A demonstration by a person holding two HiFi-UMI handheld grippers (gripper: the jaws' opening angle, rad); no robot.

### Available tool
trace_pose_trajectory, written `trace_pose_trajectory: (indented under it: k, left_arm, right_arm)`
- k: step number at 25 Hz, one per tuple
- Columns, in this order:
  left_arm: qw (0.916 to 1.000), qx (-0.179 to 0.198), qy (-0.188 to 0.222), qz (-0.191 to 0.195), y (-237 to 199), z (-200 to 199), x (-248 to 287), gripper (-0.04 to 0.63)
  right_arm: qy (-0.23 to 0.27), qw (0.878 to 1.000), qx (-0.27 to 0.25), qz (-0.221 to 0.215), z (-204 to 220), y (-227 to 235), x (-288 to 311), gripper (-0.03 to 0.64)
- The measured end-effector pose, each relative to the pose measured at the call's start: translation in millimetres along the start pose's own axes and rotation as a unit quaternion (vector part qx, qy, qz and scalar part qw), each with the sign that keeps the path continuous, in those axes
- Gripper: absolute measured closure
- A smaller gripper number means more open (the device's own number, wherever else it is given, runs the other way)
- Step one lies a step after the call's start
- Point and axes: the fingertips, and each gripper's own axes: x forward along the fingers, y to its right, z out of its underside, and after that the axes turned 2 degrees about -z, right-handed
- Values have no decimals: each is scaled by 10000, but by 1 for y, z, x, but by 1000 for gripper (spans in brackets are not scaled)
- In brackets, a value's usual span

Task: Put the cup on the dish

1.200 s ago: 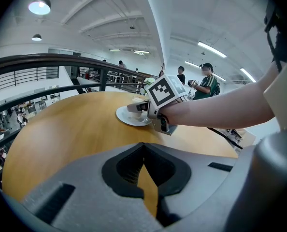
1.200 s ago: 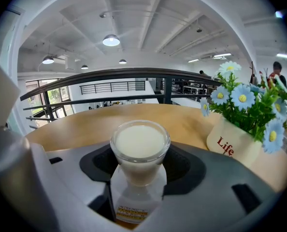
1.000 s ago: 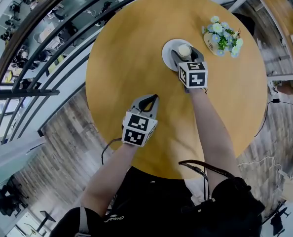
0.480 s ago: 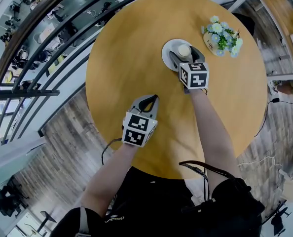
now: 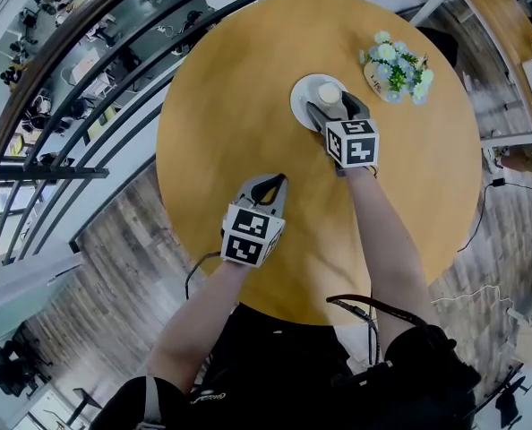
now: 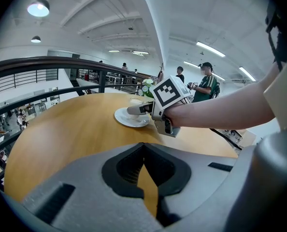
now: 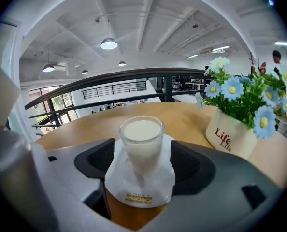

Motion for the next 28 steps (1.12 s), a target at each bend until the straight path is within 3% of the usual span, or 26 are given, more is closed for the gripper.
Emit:
trace_pose_trajectory:
  k: [11, 16, 28]
  left_arm:
    - [9998, 120, 141, -43, 9, -10, -13, 595]
    - [9993, 230, 290, -49, 21, -28, -24, 595]
    - [9940, 666, 856, 137, 71, -83, -61, 595]
  right_arm:
    - [52, 10000, -17, -14, 0, -16, -36, 271]
    - [316, 9995, 2, 65, -16, -26, -74, 381]
    - [877, 9961, 11, 19, -50, -68, -185, 436]
